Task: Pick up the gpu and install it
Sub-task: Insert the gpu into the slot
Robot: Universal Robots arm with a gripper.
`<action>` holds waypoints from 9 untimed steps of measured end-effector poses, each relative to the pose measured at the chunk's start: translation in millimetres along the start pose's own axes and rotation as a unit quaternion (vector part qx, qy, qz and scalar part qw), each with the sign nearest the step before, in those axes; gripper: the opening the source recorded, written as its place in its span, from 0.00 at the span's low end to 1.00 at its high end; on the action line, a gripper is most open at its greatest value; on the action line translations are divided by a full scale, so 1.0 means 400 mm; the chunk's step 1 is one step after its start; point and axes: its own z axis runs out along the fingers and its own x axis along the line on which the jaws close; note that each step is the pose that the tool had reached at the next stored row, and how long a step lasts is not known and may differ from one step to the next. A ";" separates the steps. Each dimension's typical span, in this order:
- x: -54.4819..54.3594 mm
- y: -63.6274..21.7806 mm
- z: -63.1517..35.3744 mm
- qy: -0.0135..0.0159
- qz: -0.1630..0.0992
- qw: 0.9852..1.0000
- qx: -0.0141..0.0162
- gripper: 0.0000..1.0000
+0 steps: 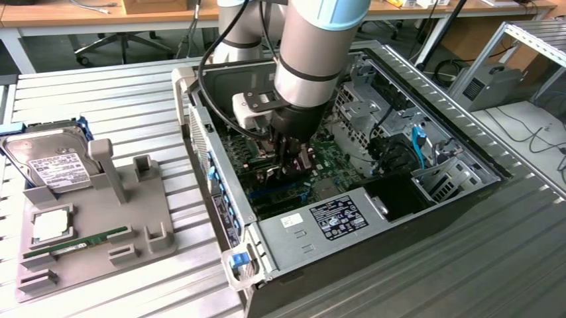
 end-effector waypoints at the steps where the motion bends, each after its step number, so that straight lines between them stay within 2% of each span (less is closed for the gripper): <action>1: 0.000 0.000 -0.002 0.000 0.000 1.000 0.000 0.27; 6: -0.001 0.000 -0.015 0.000 0.000 1.000 0.000 0.27; 9: 0.002 0.000 -0.014 0.000 0.000 1.000 0.000 0.27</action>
